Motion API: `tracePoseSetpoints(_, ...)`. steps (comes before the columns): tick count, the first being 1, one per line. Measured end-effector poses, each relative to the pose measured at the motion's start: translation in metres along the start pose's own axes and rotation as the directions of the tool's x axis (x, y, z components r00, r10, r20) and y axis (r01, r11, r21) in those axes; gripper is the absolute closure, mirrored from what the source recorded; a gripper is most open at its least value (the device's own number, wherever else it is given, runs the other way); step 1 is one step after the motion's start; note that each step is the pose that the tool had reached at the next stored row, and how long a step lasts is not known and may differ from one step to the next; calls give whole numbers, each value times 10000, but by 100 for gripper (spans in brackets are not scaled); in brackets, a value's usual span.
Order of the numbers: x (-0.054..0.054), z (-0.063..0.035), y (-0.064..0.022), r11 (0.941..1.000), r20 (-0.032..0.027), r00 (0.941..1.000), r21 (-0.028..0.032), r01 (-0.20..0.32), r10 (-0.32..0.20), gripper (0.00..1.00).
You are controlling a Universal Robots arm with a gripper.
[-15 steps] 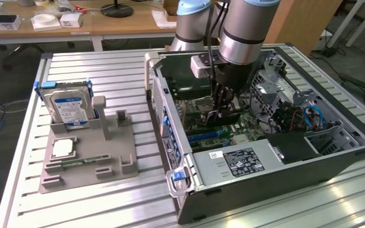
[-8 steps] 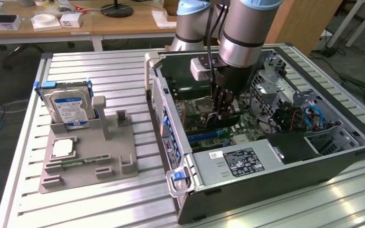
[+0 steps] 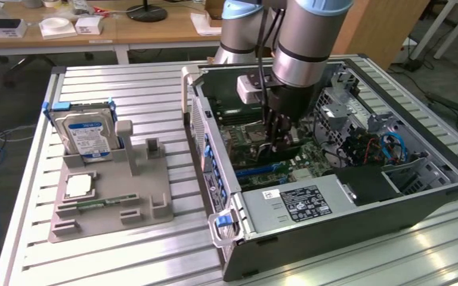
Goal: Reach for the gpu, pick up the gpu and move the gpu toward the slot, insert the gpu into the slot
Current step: 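Insert the gpu into the slot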
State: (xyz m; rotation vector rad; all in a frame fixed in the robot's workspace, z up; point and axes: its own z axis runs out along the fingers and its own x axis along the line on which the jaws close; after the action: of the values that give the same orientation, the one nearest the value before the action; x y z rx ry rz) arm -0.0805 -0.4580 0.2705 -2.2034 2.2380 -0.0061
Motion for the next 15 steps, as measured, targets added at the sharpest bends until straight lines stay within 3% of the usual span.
tracePoseSetpoints(15, 32, 32, 43, 10000, -1, 10000, -1, 0, 0, 74)
